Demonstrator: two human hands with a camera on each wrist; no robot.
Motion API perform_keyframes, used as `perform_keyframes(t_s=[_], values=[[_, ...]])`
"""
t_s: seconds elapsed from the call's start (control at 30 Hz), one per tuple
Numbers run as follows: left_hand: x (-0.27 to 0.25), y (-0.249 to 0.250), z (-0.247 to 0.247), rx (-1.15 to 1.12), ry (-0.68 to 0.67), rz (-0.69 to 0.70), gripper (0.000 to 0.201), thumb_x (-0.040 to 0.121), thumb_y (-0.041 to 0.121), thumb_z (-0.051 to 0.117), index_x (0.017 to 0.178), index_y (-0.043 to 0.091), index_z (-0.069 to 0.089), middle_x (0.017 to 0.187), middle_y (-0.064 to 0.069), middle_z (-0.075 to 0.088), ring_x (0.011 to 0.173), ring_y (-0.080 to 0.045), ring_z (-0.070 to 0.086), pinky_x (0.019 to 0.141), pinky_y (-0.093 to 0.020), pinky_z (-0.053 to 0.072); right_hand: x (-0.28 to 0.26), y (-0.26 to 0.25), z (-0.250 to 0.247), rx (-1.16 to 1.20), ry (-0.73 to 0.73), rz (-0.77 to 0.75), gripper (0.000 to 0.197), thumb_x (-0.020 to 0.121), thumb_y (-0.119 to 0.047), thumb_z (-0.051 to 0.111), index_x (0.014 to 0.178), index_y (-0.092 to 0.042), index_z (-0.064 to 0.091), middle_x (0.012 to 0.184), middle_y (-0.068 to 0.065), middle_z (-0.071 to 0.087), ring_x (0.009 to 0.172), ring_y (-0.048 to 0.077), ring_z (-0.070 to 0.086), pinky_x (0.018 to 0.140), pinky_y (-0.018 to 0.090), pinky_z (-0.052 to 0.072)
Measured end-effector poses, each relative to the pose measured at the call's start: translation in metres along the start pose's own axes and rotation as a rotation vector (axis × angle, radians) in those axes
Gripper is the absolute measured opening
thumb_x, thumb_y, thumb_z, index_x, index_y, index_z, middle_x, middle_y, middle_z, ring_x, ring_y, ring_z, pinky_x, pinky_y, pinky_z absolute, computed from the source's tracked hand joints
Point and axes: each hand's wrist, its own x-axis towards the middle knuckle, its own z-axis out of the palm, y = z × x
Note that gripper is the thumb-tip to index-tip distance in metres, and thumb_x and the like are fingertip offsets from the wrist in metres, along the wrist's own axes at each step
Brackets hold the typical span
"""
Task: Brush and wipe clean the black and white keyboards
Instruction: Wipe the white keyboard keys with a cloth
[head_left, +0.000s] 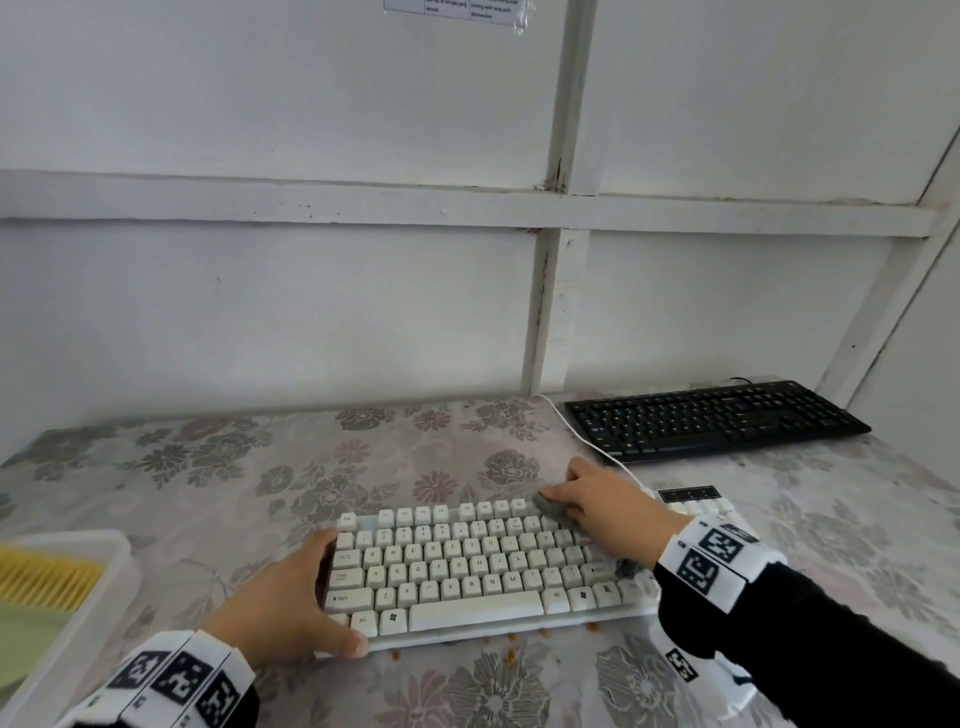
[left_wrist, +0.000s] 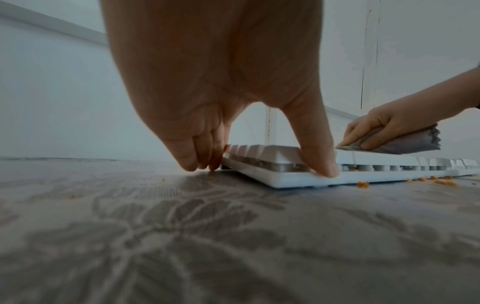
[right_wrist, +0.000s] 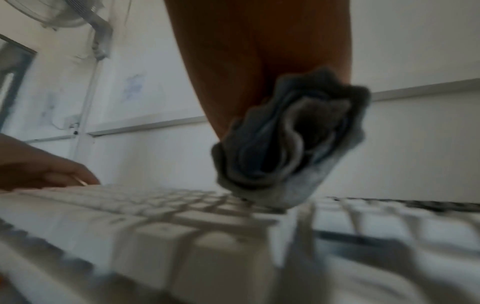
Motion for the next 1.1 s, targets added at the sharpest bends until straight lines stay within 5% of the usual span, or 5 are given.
perform_keyframes(t_s=[0.27, 0.43, 0.63, 0.77, 1.1], values=[[0.000, -0.001, 0.001, 0.016, 0.011, -0.003, 0.107, 0.057, 0.044, 0.082, 0.141, 0.031, 0.016, 0.106, 0.023, 0.048, 0.095, -0.001, 0.051, 0.078, -0.014, 0.037, -0.020, 0.063, -0.010, -0.093, 0.005, 0.197, 0.031, 0.098, -0.018, 0.037, 0.112, -0.018, 0.064, 0.094, 0.001, 0.044, 0.077, 0.013, 0.049, 0.062, 0.017, 0.036], [0.001, 0.000, 0.001, 0.018, 0.010, -0.007, 0.107, 0.057, 0.043, 0.081, 0.141, 0.031, 0.015, 0.110, 0.021, 0.048, 0.098, -0.002, 0.050, 0.081, -0.016, 0.037, -0.018, 0.081, -0.023, -0.144, -0.012, 0.356, 0.027, 0.096, -0.015, 0.042, 0.073, -0.014, 0.055, 0.079, -0.004, 0.034, 0.066, 0.013, 0.049, 0.055, 0.017, 0.032], [0.000, -0.001, 0.001, -0.007, 0.001, -0.002, 0.107, 0.056, 0.043, 0.082, 0.139, 0.033, 0.016, 0.113, 0.022, 0.048, 0.100, -0.001, 0.050, 0.081, -0.016, 0.037, -0.012, 0.096, -0.036, -0.082, 0.079, 0.313, 0.033, 0.096, -0.014, 0.042, 0.116, -0.025, 0.066, 0.091, 0.002, 0.042, 0.077, 0.015, 0.048, 0.071, 0.024, 0.039], [0.001, -0.002, 0.000, -0.014, -0.005, -0.003, 0.113, 0.052, 0.048, 0.081, 0.141, 0.032, 0.015, 0.120, 0.020, 0.049, 0.105, -0.002, 0.050, 0.087, -0.018, 0.039, -0.024, 0.085, -0.021, -0.127, 0.014, 0.253, 0.029, 0.098, -0.021, 0.041, 0.097, -0.019, 0.069, 0.084, -0.006, 0.039, 0.069, 0.005, 0.045, 0.055, 0.016, 0.029], [0.002, -0.001, 0.001, 0.006, -0.004, -0.030, 0.110, 0.056, 0.046, 0.081, 0.141, 0.031, 0.013, 0.111, 0.020, 0.047, 0.098, -0.002, 0.050, 0.081, -0.016, 0.037, -0.046, 0.125, -0.038, -0.275, -0.014, 0.508, 0.028, 0.089, -0.008, 0.045, 0.065, -0.021, 0.052, 0.079, -0.005, 0.034, 0.066, 0.012, 0.043, 0.054, 0.021, 0.031]])
